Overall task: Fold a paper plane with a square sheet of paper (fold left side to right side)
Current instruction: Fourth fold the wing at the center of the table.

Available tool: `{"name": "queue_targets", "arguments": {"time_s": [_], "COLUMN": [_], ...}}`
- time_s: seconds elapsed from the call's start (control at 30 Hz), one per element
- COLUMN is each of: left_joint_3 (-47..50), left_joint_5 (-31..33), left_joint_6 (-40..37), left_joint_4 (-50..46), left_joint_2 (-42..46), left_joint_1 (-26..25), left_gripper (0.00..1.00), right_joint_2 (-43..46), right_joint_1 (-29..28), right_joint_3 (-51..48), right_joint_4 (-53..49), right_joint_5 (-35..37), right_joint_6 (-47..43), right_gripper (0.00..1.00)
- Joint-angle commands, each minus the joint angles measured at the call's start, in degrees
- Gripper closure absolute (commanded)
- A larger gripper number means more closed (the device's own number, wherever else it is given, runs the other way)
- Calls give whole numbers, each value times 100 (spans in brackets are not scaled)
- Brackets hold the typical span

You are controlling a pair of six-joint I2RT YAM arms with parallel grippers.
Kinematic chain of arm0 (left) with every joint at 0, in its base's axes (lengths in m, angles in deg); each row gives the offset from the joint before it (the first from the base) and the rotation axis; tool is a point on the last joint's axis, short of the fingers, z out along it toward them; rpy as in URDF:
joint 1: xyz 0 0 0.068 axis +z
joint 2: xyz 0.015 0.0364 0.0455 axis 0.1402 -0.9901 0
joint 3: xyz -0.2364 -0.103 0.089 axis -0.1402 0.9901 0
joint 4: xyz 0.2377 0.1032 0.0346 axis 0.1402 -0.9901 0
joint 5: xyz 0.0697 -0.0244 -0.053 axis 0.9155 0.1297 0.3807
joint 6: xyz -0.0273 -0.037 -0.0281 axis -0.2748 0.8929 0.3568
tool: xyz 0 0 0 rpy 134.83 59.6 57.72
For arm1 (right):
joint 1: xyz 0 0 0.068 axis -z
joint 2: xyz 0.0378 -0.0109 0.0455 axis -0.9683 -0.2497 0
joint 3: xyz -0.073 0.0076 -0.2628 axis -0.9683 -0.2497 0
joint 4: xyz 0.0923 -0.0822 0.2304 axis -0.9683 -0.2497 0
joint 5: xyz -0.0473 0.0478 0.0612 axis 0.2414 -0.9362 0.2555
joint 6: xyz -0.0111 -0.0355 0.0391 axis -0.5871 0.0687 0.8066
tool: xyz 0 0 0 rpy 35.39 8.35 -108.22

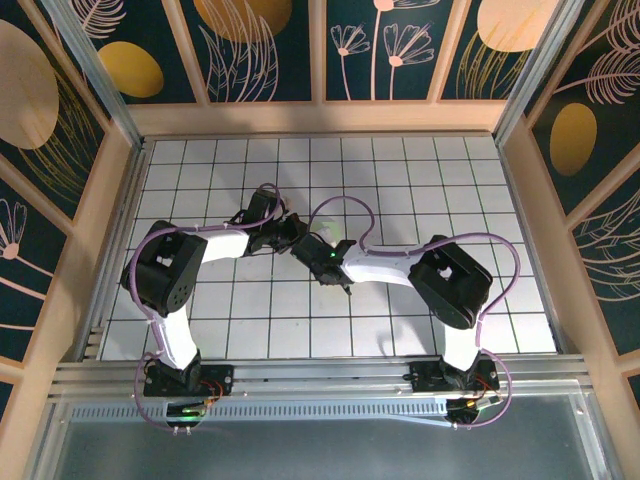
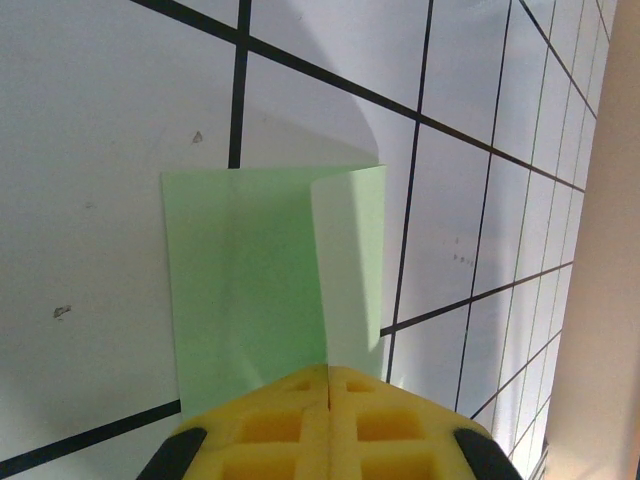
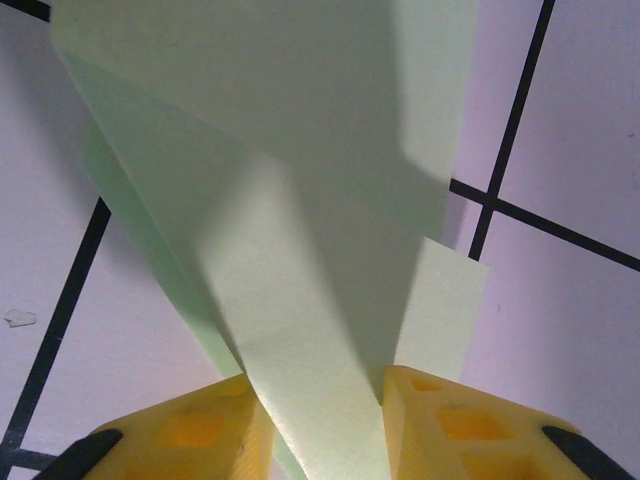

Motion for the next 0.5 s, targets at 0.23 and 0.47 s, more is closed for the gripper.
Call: {"name": "queue_targets", "arguments": {"time_s": [0.23, 0.47], "left_joint_3": [-113, -113], "left_joint_5": [23, 13], "left_joint_6": [20, 24], "left_joint_4": [-144, -144], "left_joint_2": [202, 226], "left_joint_1": [-37, -31], "left_gripper": [96, 96], "right_joint_2": [-79, -104], "right_joint_1": [17, 30], "right_joint_3": [-22, -55], "right_joint_4": [41, 67], "right_joint_5": [241, 242], "right_joint_6": [121, 81], "right_gripper": [76, 78]}}
